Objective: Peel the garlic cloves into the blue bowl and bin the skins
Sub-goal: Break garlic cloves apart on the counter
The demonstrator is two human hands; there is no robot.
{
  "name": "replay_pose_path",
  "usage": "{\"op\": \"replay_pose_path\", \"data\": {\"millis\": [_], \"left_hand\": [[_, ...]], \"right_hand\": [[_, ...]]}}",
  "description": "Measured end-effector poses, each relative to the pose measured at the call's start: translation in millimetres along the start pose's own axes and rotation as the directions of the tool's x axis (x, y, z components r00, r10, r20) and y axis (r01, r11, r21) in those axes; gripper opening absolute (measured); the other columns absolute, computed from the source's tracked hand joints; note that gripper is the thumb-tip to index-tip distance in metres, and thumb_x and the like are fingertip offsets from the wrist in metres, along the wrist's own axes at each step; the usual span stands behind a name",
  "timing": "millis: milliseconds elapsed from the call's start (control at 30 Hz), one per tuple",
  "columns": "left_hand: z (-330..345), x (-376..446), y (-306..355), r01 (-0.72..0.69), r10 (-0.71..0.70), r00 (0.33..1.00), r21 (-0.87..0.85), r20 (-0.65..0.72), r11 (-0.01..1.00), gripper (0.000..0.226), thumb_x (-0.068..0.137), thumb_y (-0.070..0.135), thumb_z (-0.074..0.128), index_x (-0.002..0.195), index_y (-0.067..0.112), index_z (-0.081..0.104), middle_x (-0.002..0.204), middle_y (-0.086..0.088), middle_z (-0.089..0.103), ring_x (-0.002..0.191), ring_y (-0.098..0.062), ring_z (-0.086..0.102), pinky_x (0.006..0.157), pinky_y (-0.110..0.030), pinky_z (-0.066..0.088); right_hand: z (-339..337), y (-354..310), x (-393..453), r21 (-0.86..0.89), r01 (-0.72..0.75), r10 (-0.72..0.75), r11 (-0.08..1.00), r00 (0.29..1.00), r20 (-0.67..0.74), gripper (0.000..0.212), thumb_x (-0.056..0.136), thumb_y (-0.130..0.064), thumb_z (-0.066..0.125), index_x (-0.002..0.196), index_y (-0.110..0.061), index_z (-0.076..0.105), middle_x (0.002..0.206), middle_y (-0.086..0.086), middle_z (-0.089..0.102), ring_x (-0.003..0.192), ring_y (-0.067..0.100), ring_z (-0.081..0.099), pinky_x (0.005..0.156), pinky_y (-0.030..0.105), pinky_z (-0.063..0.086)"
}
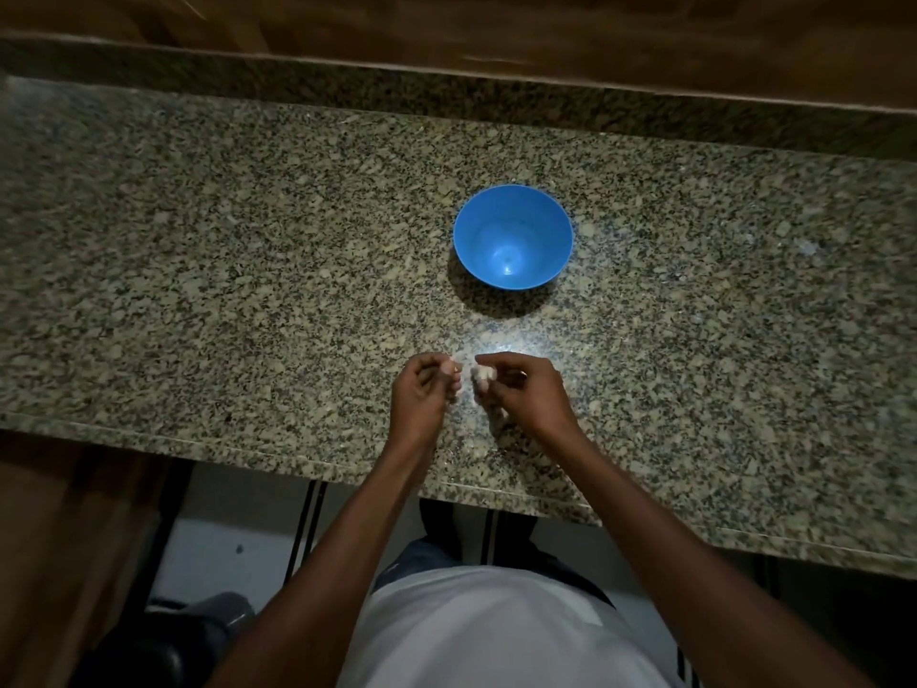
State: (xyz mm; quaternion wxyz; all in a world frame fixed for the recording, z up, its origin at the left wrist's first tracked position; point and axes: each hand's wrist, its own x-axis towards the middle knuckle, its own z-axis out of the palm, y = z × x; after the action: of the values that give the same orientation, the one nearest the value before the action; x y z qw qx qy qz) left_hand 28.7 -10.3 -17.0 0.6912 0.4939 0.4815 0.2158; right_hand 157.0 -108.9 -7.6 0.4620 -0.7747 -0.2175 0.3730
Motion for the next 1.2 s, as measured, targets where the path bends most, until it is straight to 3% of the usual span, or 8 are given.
{"op": "replay_pose_path", "data": {"millis": [133,267,433,600,700,867,1100,1200], "left_hand": [[-15,-2,6,0.022,-0.02,0.999,-0.087,0.03,0.996,0.021,0.101,0.01,0.067,0.122,0.011,0.07,0.105,-0.014,0.076,0.091,-0.018,0.072,0.084,-0.032,0.062],[-29,-6,6,0.072,-0.066,0.997,-0.131,0.045,0.989,0.017,0.099,0.007,0.067,0.112,0.015,0.077,0.112,-0.015,0.077,0.101,-0.024,0.074,0.084,-0.03,0.061],[-32,-13,7,0.062,-0.056,0.997,-0.118,0.055,0.991,0.021,0.097,0.002,0.068,0.114,0.012,0.076,0.121,-0.001,0.077,0.111,-0.022,0.072,0.084,-0.025,0.059],[-22,-22,19,-0.048,0.042,0.996,0.071,0.076,0.996,0.028,0.093,0.002,0.075,0.119,0.003,0.065,0.108,-0.014,0.074,0.096,-0.017,0.074,0.079,-0.027,0.061],[-8,-20,22,-0.169,0.126,0.974,0.231,0.191,0.958,0.027,0.09,0.013,0.082,0.109,0.007,0.064,0.102,-0.01,0.074,0.096,-0.02,0.074,0.082,-0.034,0.063],[10,-15,23,-0.296,0.185,0.929,0.343,0.321,0.891,0.031,0.089,0.017,0.083,0.112,0.013,0.062,0.096,-0.003,0.075,0.091,-0.013,0.074,0.079,-0.028,0.062],[13,-16,13,-0.227,0.139,0.951,0.318,0.276,0.92,0.028,0.088,0.016,0.084,0.109,0.015,0.066,0.095,-0.006,0.076,0.091,-0.015,0.075,0.08,-0.034,0.063],[13,-20,13,-0.24,0.133,0.944,0.352,0.303,0.905,0.027,0.084,0.018,0.087,0.103,0.016,0.068,0.088,-0.002,0.077,0.085,-0.013,0.075,0.075,-0.033,0.063]], "right_hand": [[8,-15,18,-0.309,0.309,-0.318,0.899,0.948,0.024,0.033,0.092,0.004,0.063,0.116,-0.012,0.08,0.114,0.007,0.075,0.1,0.018,0.069,0.087,0.03,0.056],[14,-22,31,-0.418,0.427,-0.416,0.802,0.901,0.123,0.033,0.086,0.005,0.067,0.115,-0.005,0.079,0.107,0.011,0.079,0.095,0.025,0.073,0.082,0.035,0.057],[7,-9,32,-0.393,0.405,-0.375,0.825,0.914,0.155,0.045,0.093,0.004,0.069,0.135,-0.012,0.069,0.13,0.008,0.069,0.114,0.022,0.067,0.093,0.033,0.057],[-23,-7,5,-0.113,0.176,-0.178,0.978,0.984,-0.001,0.026,0.097,-0.015,0.076,0.123,-0.017,0.077,0.112,-0.002,0.076,0.096,0.01,0.075,0.08,0.041,0.066],[-34,-15,-15,0.014,0.095,-0.096,0.995,0.979,0.182,0.031,0.095,-0.022,0.078,0.126,-0.018,0.077,0.111,-0.002,0.08,0.093,0.012,0.079,0.084,0.035,0.065],[-40,-17,-18,-0.06,0.046,-0.042,0.997,0.997,0.063,0.012,0.086,-0.018,0.087,0.098,-0.018,0.085,0.086,-0.002,0.082,0.078,0.013,0.079,0.082,0.039,0.065],[-42,-8,-28,0.032,0.013,-0.014,0.999,0.999,0.03,0.02,0.082,-0.022,0.09,0.097,-0.01,0.084,0.088,0.002,0.081,0.082,0.02,0.079,0.078,0.036,0.065],[-43,-1,-28,-0.042,0.011,-0.009,0.999,0.999,0.054,0.019,0.081,-0.027,0.092,0.094,-0.016,0.084,0.087,-0.002,0.081,0.083,0.014,0.078,0.079,0.035,0.065]]}}
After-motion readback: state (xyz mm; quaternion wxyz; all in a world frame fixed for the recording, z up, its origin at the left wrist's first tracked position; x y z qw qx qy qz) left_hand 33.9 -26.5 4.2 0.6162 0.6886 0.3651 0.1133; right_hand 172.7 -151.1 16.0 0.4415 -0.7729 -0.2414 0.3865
